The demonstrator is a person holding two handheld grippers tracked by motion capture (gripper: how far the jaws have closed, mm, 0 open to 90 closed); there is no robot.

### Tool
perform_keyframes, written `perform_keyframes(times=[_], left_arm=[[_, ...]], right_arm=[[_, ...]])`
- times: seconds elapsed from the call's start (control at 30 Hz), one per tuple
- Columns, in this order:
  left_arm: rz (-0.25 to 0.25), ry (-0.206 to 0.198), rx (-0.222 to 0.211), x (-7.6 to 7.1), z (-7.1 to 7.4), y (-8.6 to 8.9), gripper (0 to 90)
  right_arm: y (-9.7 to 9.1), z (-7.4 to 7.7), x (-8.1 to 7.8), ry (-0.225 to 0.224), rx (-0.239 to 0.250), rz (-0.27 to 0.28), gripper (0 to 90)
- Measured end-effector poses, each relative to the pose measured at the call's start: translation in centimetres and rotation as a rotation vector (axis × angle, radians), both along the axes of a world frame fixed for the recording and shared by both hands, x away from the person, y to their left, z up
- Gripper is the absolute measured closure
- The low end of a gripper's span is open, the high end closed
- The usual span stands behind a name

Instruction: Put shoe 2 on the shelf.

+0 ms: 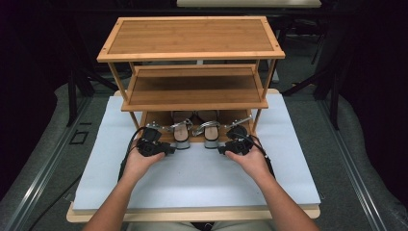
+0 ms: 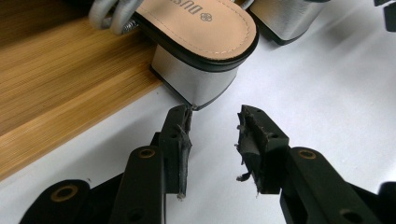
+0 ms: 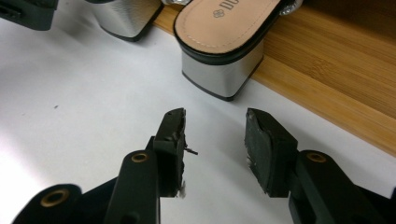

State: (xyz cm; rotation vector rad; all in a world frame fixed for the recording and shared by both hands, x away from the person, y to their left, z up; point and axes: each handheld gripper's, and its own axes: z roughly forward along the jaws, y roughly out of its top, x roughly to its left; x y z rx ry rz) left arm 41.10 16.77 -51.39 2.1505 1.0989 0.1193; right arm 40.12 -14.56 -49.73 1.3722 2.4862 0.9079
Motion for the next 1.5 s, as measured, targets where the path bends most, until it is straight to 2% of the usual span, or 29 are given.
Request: perform_keyframes(times=[0.1, 0.17, 0.4, 0.5, 0.67, 0.73, 0.77, 0.9, 1.07, 1.1, 1.2, 1.27, 1.33, 1.37, 1.4, 1.43, 1.5], left_arm=[[-0.006, 0.004, 0.002, -0.2, 0.1, 0.2, 63.1], [-0.008, 0.010, 0.001, -0.3, 0.2, 0.3, 63.0], [-0.010, 0.022, 0.006, -0.7, 0.3, 1.0, 62.9], [-0.012, 0.016, 0.016, -0.9, 0.6, 1.4, 62.8], [-0.007, 0.013, 0.016, -1.0, 1.1, 1.8, 62.2], [-0.008, 0.012, 0.020, -1.3, 1.3, 1.8, 62.2], [-0.010, 0.012, 0.020, -1.4, 1.3, 1.8, 62.0], [-0.024, 0.001, 0.058, -2.0, 1.7, 1.8, 61.6], [-0.031, -0.014, 0.066, -3.1, 2.4, 2.1, 61.1], [-0.033, -0.018, 0.074, -3.3, 2.5, 2.2, 60.5], [-0.029, -0.030, 0.077, -3.9, 2.8, 2.7, 59.0], [-0.019, -0.032, 0.070, -4.4, 2.7, 3.2, 58.7], [-0.013, -0.031, 0.065, -4.9, 2.5, 3.6, 58.6], [-0.010, -0.031, 0.067, -5.2, 2.3, 3.8, 58.5], [-0.007, -0.031, 0.068, -5.4, 2.1, 4.0, 58.6], [-0.005, -0.031, 0.068, -5.7, 1.8, 4.2, 58.5], [-0.006, -0.029, 0.072, -6.1, 1.2, 4.6, 57.9]], right_arm=[[-0.2, 0.2, -0.5, 0.001, 0.002, 0.000, 56.9], [-0.4, 0.2, -0.7, 0.013, 0.025, 0.025, 56.9], [-1.4, 0.1, -1.7, 0.009, 0.020, 0.012, 56.8], [-2.3, 0.1, -2.5, -0.008, 0.004, -0.003, 56.8], [-4.2, 0.1, -3.9, -0.016, 0.045, -0.029, 56.6], [-5.0, 0.1, -4.5, -0.014, 0.052, -0.042, 56.5], [-5.3, 0.1, -4.8, -0.021, 0.040, -0.055, 56.4], [-6.5, 0.1, -5.7, -0.018, 0.042, -0.063, 56.3], [-7.7, 0.0, -6.9, -0.027, 0.022, -0.090, 56.1], [-8.1, 0.0, -7.2, -0.018, 0.051, -0.075, 56.1], [-8.8, -0.3, -7.7, -0.021, 0.033, -0.100, 55.9], [-9.2, -0.7, -8.0, -0.020, 0.035, -0.106, 55.9], [-9.6, -1.3, -8.3, -0.026, 0.017, -0.140, 55.9], [-9.9, -1.5, -8.3, -0.017, 0.044, -0.121, 55.9], [-10.0, -1.7, -8.5, -0.033, 0.025, -0.142, 55.9], [-10.3, -1.8, -8.5, -0.016, 0.073, -0.106, 56.0], [-10.4, -2.2, -8.9, -0.050, 0.047, -0.135, 56.0]])
